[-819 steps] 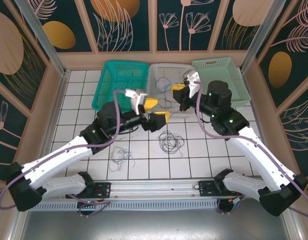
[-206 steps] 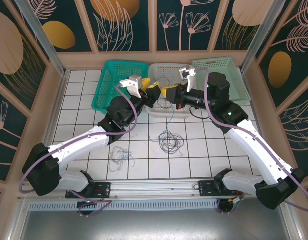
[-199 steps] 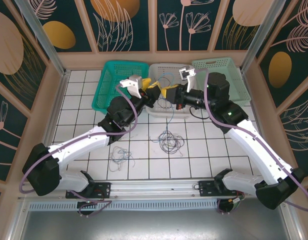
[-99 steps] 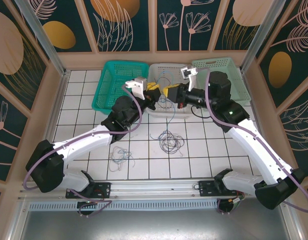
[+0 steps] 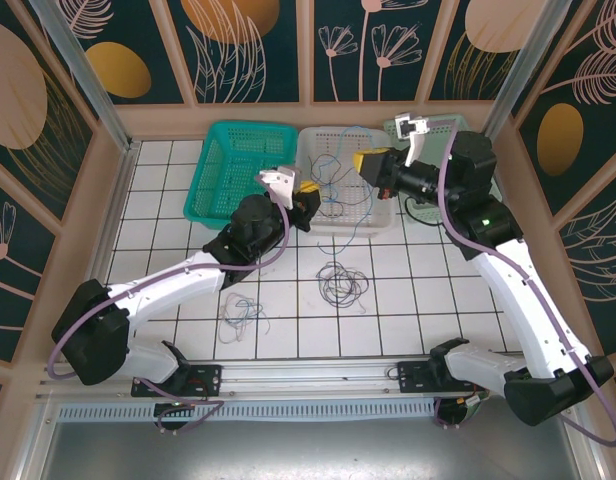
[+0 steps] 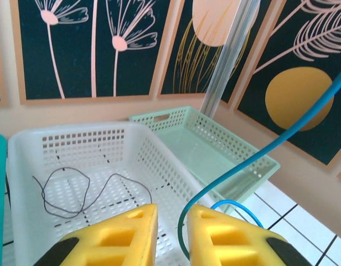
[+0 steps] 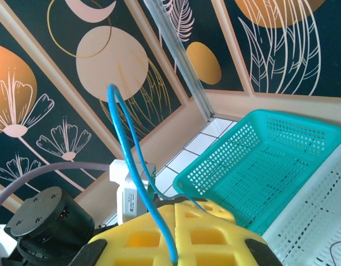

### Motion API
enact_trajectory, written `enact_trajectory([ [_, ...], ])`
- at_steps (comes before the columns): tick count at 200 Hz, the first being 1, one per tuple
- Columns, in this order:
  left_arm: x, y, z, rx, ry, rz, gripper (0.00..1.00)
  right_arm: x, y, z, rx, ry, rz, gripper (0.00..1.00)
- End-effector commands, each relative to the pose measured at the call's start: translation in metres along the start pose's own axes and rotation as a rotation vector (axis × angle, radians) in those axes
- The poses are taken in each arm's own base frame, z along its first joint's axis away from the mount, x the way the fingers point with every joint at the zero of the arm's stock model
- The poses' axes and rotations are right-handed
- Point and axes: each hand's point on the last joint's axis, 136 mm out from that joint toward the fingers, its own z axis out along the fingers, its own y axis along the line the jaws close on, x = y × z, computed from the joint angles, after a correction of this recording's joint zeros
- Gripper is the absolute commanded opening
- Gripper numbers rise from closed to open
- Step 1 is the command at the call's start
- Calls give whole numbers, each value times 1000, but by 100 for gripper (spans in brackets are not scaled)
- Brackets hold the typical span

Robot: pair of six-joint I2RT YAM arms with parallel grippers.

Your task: Untangle the cables

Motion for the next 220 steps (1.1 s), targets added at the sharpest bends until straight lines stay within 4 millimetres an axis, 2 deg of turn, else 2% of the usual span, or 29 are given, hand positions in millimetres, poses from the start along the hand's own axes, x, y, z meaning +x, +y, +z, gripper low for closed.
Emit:
enact_trajectory([
  [1,2,4,-7,-8,10,19,20,-11,8,-11,-14,-25,-33,0],
  [61,12,9,-9,-29,43,28,18,-10,1,-15,12,-29,-26,0],
  [94,23,16,-16,-52,72,33,17,-9,-17,-21,102,-34,-30,0],
  [129,31,18,-23,-53,104,39,13,7,-37,-16,159,0,-26,0],
  [157,26,6,-27,10,114,51,10,33,-51,-8,169,82,2,0],
  [179,22,-15,-32,123,138,77,10,52,-62,-5,196,133,12,0],
  [201,25,-28,-35,185,199,111,9,59,-73,-7,244,152,4,0],
  [220,23,-35,-36,218,226,135,10,57,-80,-11,296,148,-13,0],
])
